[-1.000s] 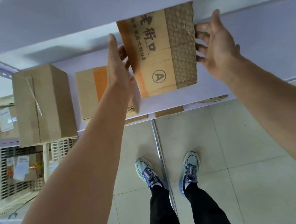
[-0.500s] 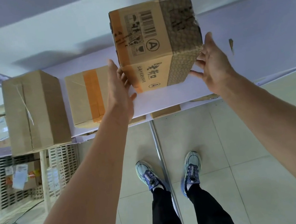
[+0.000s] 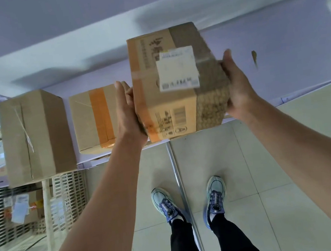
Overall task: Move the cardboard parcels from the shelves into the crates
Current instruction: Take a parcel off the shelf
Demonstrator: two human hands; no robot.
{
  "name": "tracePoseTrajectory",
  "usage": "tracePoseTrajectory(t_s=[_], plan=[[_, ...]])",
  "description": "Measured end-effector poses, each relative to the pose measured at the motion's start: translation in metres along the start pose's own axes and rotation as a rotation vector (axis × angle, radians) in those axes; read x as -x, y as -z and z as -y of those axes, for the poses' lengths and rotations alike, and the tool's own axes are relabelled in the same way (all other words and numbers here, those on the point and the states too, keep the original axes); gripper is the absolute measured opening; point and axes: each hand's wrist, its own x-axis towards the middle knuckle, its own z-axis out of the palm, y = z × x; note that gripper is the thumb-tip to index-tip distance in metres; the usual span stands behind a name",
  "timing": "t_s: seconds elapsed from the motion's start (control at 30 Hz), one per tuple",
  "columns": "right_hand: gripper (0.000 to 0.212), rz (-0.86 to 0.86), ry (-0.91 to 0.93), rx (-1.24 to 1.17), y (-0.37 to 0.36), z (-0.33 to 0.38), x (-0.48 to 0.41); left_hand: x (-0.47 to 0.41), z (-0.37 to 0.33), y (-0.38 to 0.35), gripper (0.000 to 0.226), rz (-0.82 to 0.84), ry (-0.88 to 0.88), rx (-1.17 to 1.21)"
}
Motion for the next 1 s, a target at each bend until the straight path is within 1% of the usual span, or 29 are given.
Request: tracePoseTrajectory(t_s=[0.13, 0.2, 0.3, 0.43, 0.53, 0.7, 0.8, 0.9, 1.0], plan=[[0.073, -0.026, -0.012, -0.007, 0.005, -0.023, -0.002, 0.003, 0.018, -0.001, 0.071, 0.013, -0.003, -0.121], [0.070, -0.004, -0.017, 0.001, 0.009, -0.035, -0.003, 0.002, 0.027, 0.000, 0.074, 0.014, -0.002, -0.169], [0.071, 0.029, 0.005, -0.013, 0.013, -0.044, -0.001, 0.002, 0.035, 0.000, 0.077, 0.034, -0.047, -0.188], [0.072, 0.047, 0.010, -0.017, 0.011, -0.039, 0.011, 0.011, 0.033, -0.005, 0.080, 0.044, -0.087, -0.168], [0.071, 0.051, 0.022, -0.010, 0.010, -0.031, 0.025, 0.024, 0.030, -0.007, 0.078, 0.044, -0.096, -0.159], [0.072, 0.067, 0.056, 0.034, 0.005, -0.018, 0.065, 0.066, 0.021, -0.013, 0.086, 0.063, -0.089, -0.136], [0.072, 0.073, 0.078, 0.023, 0.004, -0.017, 0.094, 0.097, 0.018, -0.016, 0.079, 0.063, -0.141, -0.128], [0.072, 0.087, 0.111, 0.018, -0.009, -0.015, 0.129, 0.140, 0.008, -0.012, 0.069, 0.046, -0.152, -0.100], [0.071, 0.092, 0.112, 0.028, -0.029, -0.016, 0.165, 0.179, 0.006, 0.007, 0.067, 0.040, -0.178, -0.048]])
